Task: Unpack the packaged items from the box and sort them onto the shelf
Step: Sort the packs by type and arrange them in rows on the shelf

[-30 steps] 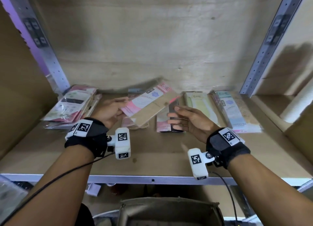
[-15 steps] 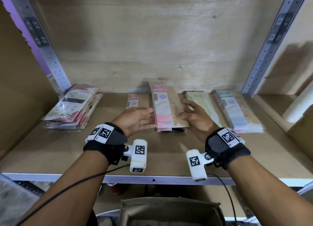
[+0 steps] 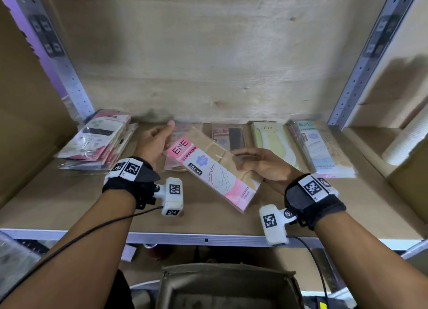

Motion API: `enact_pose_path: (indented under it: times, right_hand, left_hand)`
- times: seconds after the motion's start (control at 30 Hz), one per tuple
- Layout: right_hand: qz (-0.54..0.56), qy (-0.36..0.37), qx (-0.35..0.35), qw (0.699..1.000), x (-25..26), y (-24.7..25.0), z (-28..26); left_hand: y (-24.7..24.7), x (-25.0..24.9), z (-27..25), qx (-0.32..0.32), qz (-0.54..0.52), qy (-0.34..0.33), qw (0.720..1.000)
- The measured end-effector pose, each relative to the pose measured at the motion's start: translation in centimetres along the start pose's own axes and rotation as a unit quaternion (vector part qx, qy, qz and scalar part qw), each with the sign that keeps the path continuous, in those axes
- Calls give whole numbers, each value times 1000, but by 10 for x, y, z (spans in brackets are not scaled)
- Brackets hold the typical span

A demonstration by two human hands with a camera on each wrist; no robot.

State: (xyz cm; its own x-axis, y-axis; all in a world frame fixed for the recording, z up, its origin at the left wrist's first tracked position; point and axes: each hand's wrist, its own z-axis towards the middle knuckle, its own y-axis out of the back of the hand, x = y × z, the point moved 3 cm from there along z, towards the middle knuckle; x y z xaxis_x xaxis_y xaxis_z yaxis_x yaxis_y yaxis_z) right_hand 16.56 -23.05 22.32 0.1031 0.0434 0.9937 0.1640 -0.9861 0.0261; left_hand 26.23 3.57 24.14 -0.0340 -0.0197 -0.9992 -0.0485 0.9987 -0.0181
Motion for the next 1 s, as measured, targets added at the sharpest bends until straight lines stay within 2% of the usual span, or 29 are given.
enact_pose_path:
  times: [0.1,0.17,0.27,0.37,0.5,0.6,0.77,0.93,1.0]
  right_hand:
    - [-20,-6,18,1000,0,-1,-1]
    - [-32,-4,29,999,-1,-2,-1]
    - [-39,-3,47,998,-2,0,-3]
    - [-56,0,61,997,0,0,-5]
    - [-73,4,57,996,3,0,-8]
    - [-87,2,49,995,4,-2,-10]
    - [-83,-2,25,996,2,-2,-10]
    - [-74,-9,-11,997,5,-6,-8]
    - [-38,-5,-25,999,9,-11,-4]
  left_hand:
    - [10,3,2,54,100,-32,993]
    - [11,4,-1,85,116,-58,988]
    - [13,5,-1,81,157,-75,981]
    - [15,6,-4,83,175,-49,980]
    - [14,6,-8,120,123,29,985]
    - [11,2,-10,145,139,31,979]
    - [13,6,-10,128,27,92,987]
    - [24,15,-4,95,-18,139,985]
    - [29,15,-2,78,-25,138,987]
